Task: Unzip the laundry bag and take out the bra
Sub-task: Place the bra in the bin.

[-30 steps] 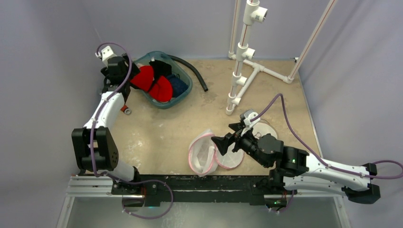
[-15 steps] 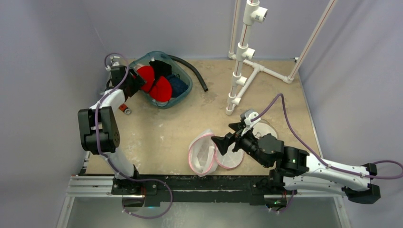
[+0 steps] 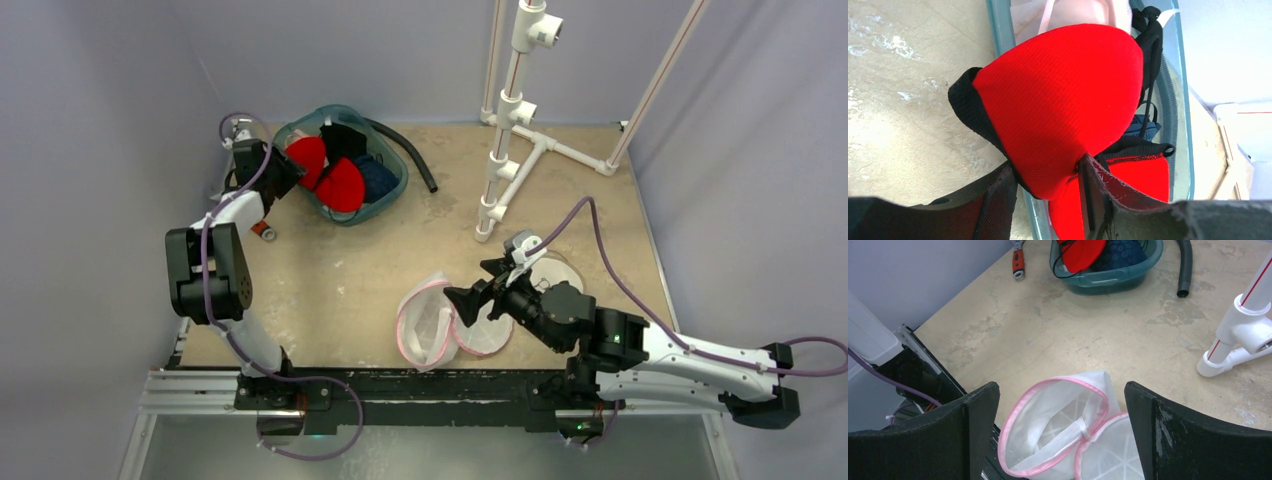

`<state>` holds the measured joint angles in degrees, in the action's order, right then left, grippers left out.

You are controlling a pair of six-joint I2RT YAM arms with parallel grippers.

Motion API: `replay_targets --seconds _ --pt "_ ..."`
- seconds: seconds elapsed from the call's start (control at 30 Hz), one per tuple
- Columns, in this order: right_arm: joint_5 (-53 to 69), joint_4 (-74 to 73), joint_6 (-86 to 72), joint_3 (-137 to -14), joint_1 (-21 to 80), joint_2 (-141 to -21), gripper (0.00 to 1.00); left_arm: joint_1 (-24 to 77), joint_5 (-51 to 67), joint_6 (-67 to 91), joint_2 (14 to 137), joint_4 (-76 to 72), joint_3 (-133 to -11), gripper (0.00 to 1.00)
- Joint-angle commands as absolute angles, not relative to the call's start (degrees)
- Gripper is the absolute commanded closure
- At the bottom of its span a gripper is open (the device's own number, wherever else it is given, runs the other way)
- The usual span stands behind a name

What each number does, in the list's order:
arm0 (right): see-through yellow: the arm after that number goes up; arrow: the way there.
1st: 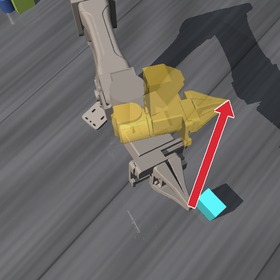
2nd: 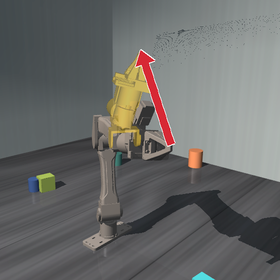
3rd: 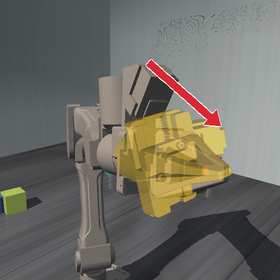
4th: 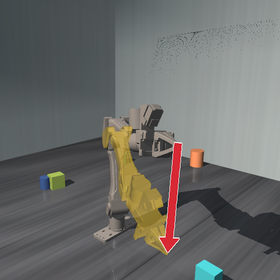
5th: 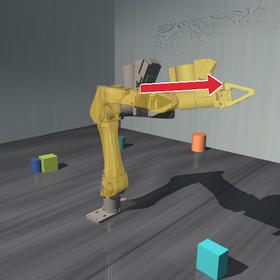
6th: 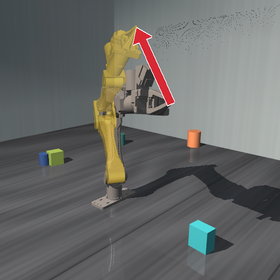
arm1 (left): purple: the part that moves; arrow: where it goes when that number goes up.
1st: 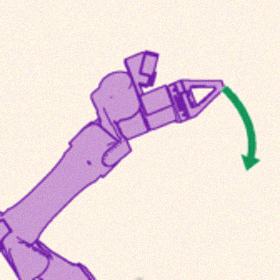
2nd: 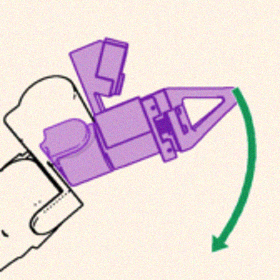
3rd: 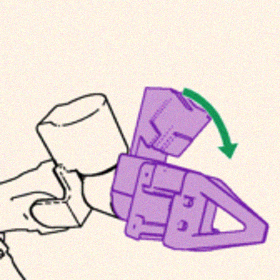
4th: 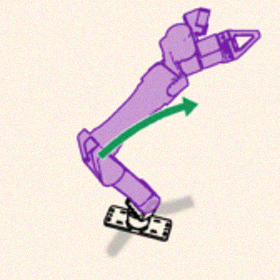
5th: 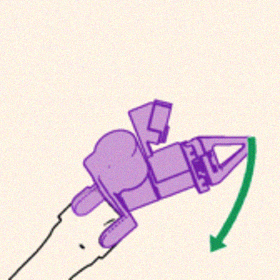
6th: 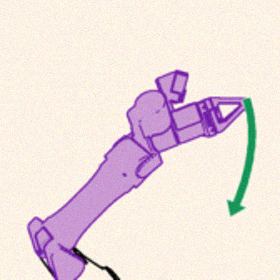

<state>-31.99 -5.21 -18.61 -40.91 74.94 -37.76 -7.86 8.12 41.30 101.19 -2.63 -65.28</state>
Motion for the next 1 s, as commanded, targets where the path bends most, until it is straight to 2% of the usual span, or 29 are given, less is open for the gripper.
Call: replay_targets --seconds 0.0,0.27,0.6,0.8,0.97 --pt "-32.70 -2.90 -17.92 -41.33 74.98 -37.99 0.02 -7.95 8.20 39.56 97.38 -7.15 -66.92 0.56" --pt "-32.79 -3.05 -17.98 -41.48 74.94 -38.14 0.02 -7.91 8.23 38.42 96.36 -9.13 -66.54 0.59" --pt "-33.06 -3.96 -18.41 -41.69 75.03 -38.35 0.02 -7.07 20.44 42.17 105.36 -20.50 -71.39 0.61" --pt "-33.26 -4.89 -18.54 -42.25 75.00 -38.72 0.02 -5.96 18.27 40.11 109.61 -13.45 -76.60 0.47" --pt "-33.16 -4.36 -18.79 -41.72 75.00 -37.83 0.02 -6.33 9.35 38.13 104.05 -9.30 -74.67 0.33"
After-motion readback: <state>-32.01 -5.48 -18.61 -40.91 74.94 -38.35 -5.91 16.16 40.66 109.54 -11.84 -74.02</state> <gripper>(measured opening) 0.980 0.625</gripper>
